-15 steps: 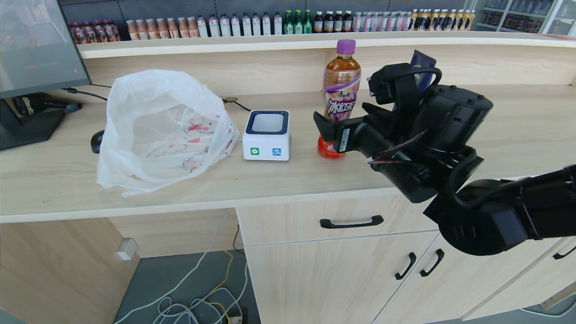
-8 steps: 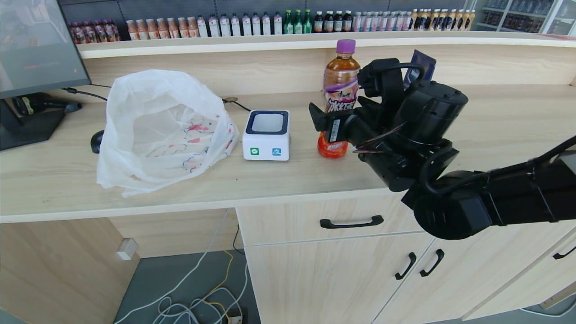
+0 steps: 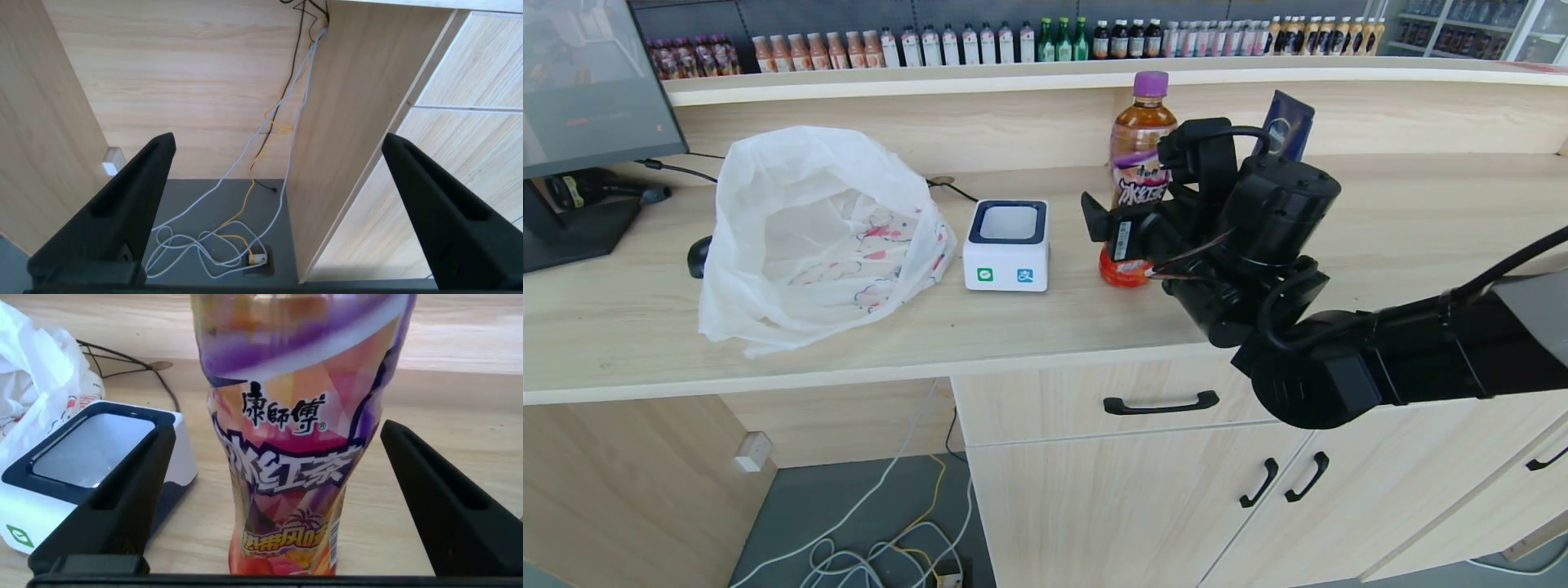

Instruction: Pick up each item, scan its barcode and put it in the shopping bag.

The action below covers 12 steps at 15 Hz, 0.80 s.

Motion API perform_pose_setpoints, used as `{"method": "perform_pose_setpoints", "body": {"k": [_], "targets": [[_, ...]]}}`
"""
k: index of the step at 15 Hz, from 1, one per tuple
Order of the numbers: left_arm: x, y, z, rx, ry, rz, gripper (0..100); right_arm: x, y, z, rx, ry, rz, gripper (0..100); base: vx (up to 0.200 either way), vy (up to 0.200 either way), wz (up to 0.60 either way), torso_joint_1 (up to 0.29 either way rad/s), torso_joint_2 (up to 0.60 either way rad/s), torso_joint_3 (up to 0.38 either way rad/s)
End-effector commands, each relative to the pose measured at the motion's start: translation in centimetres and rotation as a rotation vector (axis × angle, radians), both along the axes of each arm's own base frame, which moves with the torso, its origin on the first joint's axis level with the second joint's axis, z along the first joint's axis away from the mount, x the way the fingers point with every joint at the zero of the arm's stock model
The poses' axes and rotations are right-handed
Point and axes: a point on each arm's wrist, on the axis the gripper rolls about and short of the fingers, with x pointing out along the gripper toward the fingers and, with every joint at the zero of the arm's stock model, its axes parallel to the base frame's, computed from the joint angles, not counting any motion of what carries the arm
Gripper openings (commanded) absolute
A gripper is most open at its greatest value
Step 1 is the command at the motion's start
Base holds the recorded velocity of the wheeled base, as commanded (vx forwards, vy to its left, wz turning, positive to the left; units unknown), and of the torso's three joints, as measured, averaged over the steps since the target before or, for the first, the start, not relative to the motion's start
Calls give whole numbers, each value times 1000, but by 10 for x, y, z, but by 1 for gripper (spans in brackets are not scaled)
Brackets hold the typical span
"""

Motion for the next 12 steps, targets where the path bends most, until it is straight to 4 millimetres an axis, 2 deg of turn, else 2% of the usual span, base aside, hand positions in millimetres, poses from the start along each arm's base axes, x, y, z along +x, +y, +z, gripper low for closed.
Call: {"method": "perform_pose_setpoints", "body": {"k": [1,7,12], "targets": [[0,0,0,0,0,1,100,3,-3,-1,-2,3,-12,100,0,0,0,0,0,0],[0,0,0,0,0,1,100,10,-3,-5,-3,5,-24,100,0,0,0,0,0,0],[0,0,0,0,0,1,100,25,-8,0,-2,-5,-47,100,0,0,0,0,0,0]]}}
